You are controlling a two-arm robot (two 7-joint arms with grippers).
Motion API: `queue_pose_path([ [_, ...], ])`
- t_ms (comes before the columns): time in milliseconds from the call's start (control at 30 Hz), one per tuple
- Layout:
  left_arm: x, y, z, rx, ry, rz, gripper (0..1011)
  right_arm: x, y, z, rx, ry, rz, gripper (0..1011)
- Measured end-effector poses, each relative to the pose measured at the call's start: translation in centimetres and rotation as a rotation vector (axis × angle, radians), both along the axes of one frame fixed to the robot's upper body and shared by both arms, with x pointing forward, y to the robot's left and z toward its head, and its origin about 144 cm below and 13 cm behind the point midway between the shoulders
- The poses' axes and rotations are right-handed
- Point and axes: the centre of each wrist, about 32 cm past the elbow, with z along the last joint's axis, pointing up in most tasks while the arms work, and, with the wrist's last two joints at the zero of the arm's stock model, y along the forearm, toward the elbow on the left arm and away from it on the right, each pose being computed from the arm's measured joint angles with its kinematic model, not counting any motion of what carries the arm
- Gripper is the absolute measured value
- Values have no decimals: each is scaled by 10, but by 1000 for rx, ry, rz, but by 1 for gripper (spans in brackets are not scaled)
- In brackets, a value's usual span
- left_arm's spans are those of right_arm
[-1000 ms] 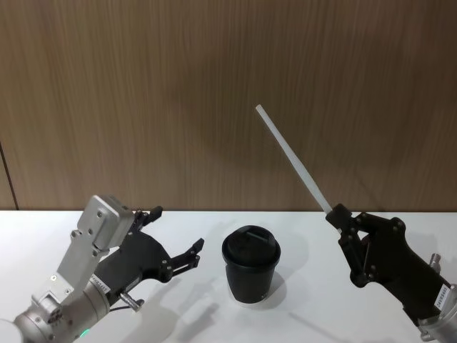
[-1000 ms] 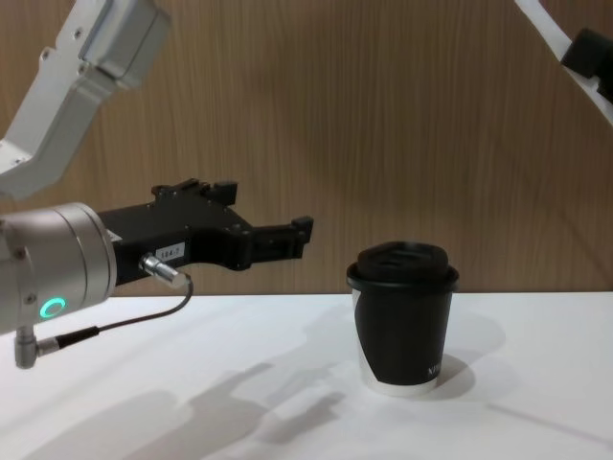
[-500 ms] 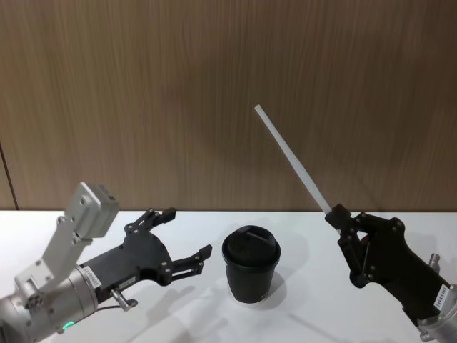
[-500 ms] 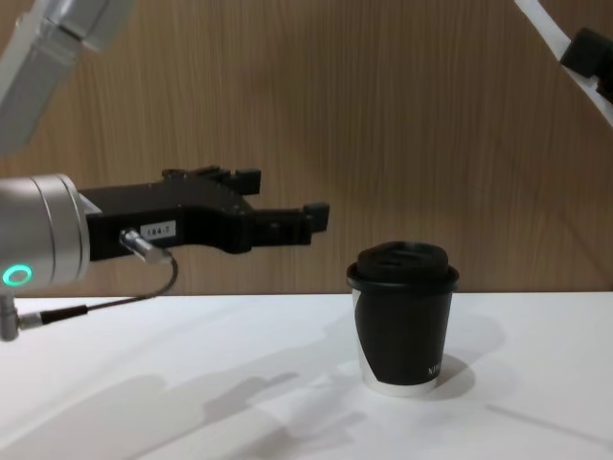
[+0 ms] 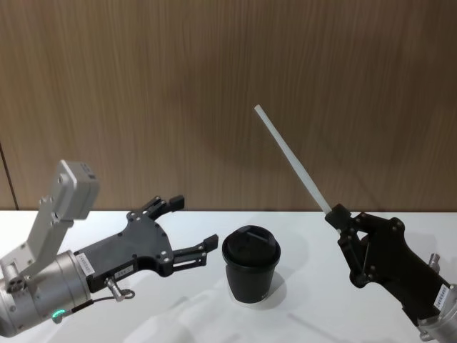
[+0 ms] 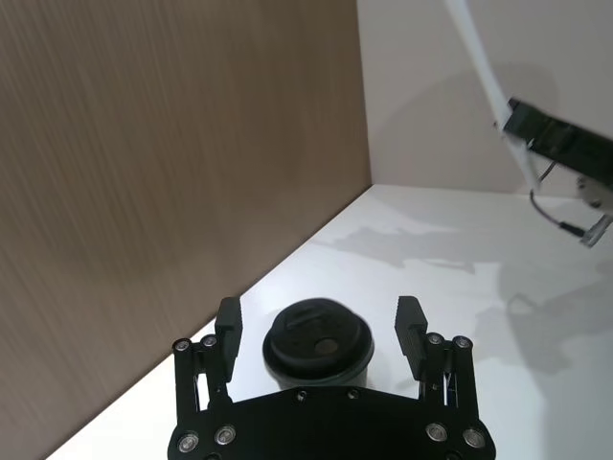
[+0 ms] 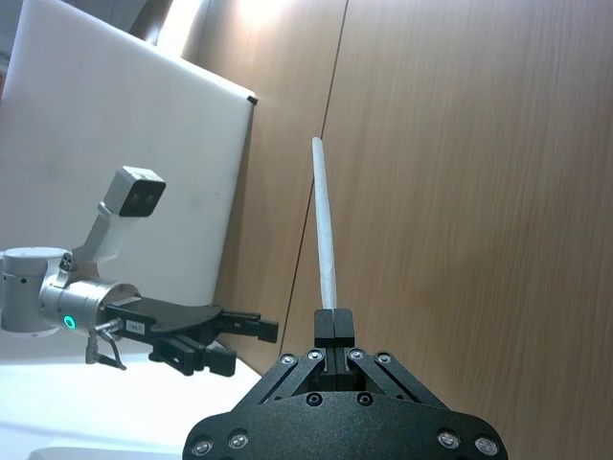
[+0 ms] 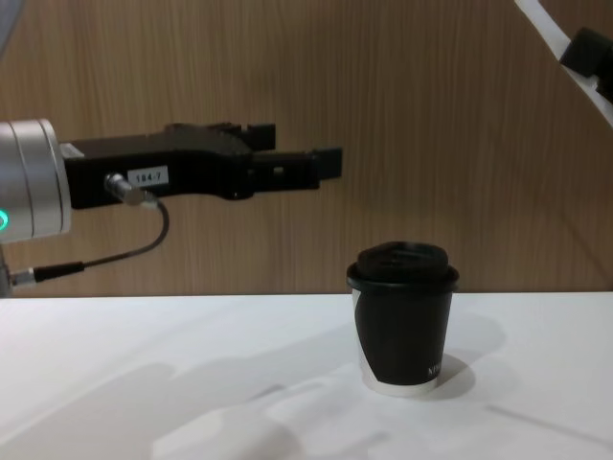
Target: Pick up the straw with one hand, pass it to the other hand, and insert it into the cup.
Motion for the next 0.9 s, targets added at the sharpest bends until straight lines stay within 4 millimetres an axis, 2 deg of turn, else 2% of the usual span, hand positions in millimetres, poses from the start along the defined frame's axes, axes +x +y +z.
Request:
queue_pose_path([
  [400,1,-8,9,-81,12,-66,1003,0,0,0,0,0,0,0],
  [900,8,-34,15,-169,34,-155,1004,0,0,0,0,0,0,0],
])
